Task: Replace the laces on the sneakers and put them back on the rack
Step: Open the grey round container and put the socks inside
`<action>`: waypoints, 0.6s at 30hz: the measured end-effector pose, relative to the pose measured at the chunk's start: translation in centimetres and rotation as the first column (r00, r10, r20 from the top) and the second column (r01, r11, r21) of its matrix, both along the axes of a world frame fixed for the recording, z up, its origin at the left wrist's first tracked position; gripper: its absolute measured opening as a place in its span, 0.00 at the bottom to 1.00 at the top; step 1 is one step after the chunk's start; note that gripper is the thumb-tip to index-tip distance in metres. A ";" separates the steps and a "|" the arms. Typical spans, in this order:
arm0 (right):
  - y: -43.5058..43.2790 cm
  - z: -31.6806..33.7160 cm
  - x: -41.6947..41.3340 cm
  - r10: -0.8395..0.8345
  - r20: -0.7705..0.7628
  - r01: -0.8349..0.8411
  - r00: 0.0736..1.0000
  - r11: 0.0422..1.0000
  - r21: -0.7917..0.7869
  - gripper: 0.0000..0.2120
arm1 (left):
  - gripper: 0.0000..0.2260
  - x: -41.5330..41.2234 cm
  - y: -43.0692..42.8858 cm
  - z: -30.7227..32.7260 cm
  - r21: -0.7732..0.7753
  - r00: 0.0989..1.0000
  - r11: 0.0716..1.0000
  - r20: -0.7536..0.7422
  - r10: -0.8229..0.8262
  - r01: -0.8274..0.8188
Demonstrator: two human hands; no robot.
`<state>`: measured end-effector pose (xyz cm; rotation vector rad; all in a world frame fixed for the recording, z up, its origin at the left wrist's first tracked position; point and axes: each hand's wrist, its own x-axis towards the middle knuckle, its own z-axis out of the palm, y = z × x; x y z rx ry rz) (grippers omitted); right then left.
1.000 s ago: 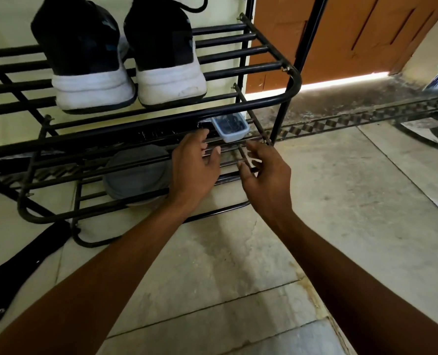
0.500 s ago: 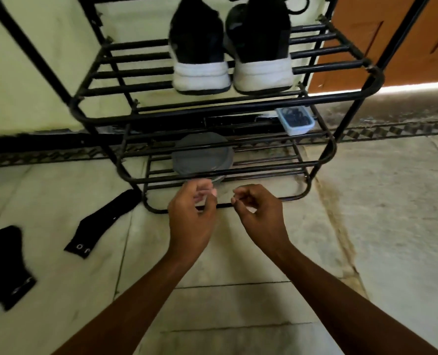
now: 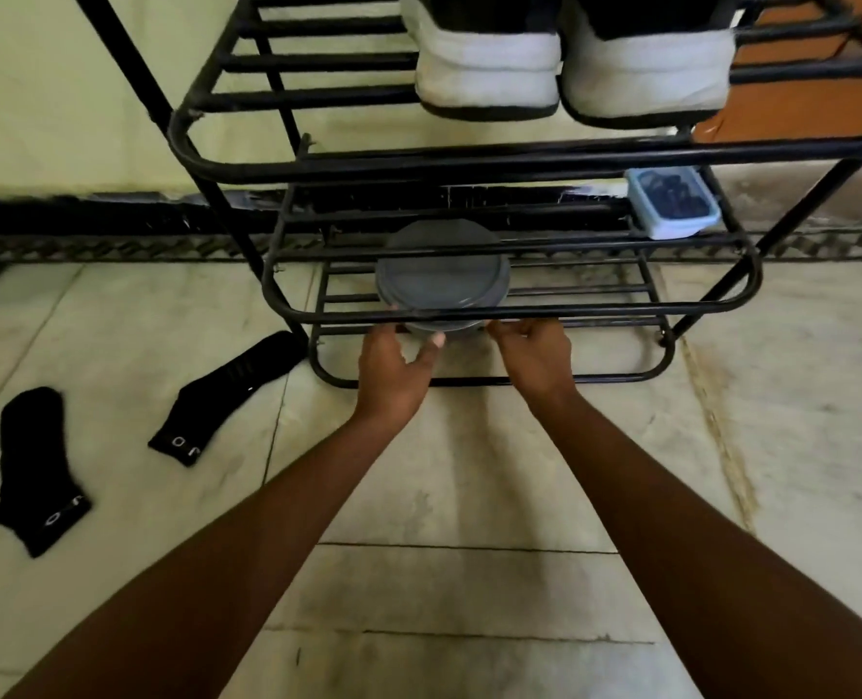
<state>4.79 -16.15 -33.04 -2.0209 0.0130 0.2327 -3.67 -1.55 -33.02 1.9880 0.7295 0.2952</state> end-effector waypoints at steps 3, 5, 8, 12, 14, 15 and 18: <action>0.8 -0.3 2.0 -0.021 0.004 0.020 1.000 0.994 0.107 0.12 | 0.29 2.8 1.1 -0.7 -0.017 0.996 0.999 0.082 0.039 -0.038; 1.7 -0.7 3.5 0.019 0.019 -0.021 1.000 0.992 0.120 0.19 | 0.30 4.5 2.1 -1.1 -0.035 0.993 0.997 0.093 0.071 -0.068; 3.0 -1.2 5.4 0.028 0.014 -0.028 1.000 0.999 0.033 0.24 | 0.38 6.7 3.7 -2.7 -0.080 0.990 0.994 0.115 0.086 -0.077; 3.7 -1.7 6.4 0.026 -0.040 -0.025 0.999 0.999 0.039 0.19 | 0.42 7.4 5.1 -5.1 -0.067 0.991 0.993 0.092 0.100 -0.095; 3.5 -1.6 5.7 0.017 -0.077 -0.010 0.997 0.996 0.093 0.18 | 0.35 6.1 4.1 -2.9 -0.029 0.995 0.995 0.045 0.094 -0.093; 3.1 -1.6 5.0 0.017 -0.093 -0.003 0.996 0.989 0.146 0.18 | 0.31 5.5 3.6 -2.2 -0.020 0.995 0.995 0.026 0.096 -0.096; 2.0 -1.3 2.1 -0.046 -0.147 0.090 0.988 0.948 0.306 0.10 | 0.20 3.1 2.5 -1.6 -0.016 0.992 0.994 0.059 0.111 -0.110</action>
